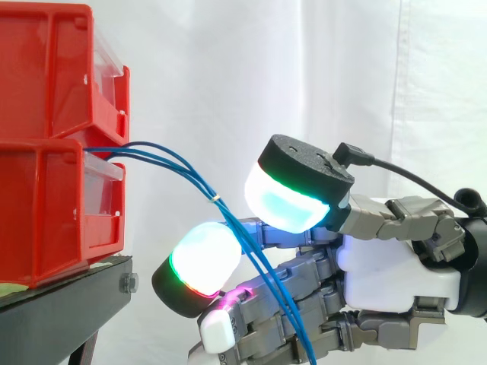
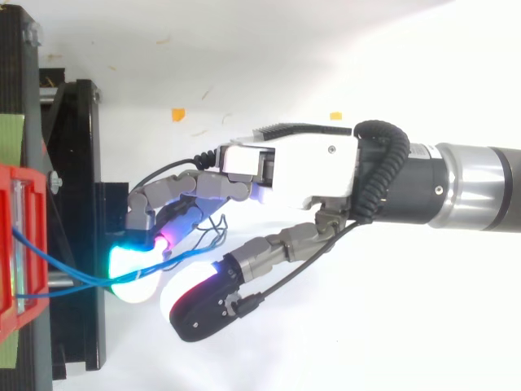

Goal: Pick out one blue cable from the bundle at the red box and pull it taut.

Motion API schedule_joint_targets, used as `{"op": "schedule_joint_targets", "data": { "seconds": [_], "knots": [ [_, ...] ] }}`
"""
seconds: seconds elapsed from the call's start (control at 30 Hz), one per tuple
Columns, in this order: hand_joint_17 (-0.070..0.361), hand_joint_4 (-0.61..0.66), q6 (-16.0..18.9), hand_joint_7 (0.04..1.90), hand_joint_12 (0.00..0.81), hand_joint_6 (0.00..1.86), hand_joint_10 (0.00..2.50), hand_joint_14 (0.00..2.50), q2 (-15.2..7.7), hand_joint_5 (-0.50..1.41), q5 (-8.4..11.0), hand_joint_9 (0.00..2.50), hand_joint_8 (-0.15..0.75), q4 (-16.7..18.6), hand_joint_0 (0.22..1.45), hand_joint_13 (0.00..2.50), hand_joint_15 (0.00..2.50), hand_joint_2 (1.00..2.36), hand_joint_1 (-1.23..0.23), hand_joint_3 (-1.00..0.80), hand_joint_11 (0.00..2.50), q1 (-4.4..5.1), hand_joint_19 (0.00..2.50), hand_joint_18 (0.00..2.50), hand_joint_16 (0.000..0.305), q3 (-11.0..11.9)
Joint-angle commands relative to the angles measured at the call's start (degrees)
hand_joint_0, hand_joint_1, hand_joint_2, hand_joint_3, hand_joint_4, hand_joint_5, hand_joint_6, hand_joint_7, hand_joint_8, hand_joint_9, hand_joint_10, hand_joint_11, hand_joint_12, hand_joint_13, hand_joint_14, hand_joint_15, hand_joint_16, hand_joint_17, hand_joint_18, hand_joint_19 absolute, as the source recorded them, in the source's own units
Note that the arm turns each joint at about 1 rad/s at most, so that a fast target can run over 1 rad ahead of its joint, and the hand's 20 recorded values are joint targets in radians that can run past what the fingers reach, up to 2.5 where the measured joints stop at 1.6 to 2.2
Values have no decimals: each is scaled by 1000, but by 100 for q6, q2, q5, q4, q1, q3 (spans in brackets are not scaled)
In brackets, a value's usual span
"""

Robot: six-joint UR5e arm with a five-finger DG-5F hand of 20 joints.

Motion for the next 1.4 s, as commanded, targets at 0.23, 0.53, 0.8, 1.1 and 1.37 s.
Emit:
{"op": "schedule_joint_targets", "data": {
  "seconds": [0.23,0.53,0.8,1.1,1.37],
  "knots": [
    [80,29,32,1125,281,549,18,10,1,-116,0,779,198,-6,587,702,261,1015,-513,-359,469,-3,459,445,35,27],
    [80,20,164,926,281,669,18,11,1,-131,-97,797,203,-94,602,705,270,1017,-485,-322,497,-65,469,454,36,80],
    [81,40,216,698,289,822,19,13,10,-171,-167,761,205,-490,602,704,285,1019,-494,-273,530,-82,470,458,36,308],
    [83,72,225,642,293,871,19,12,1,-176,-176,761,210,-630,570,710,291,1019,-545,-292,547,-100,474,466,37,396],
    [90,91,225,617,307,876,19,11,10,-169,-211,795,227,-604,511,730,277,1000,-582,-500,550,-100,453,496,40,405]
  ]
}}
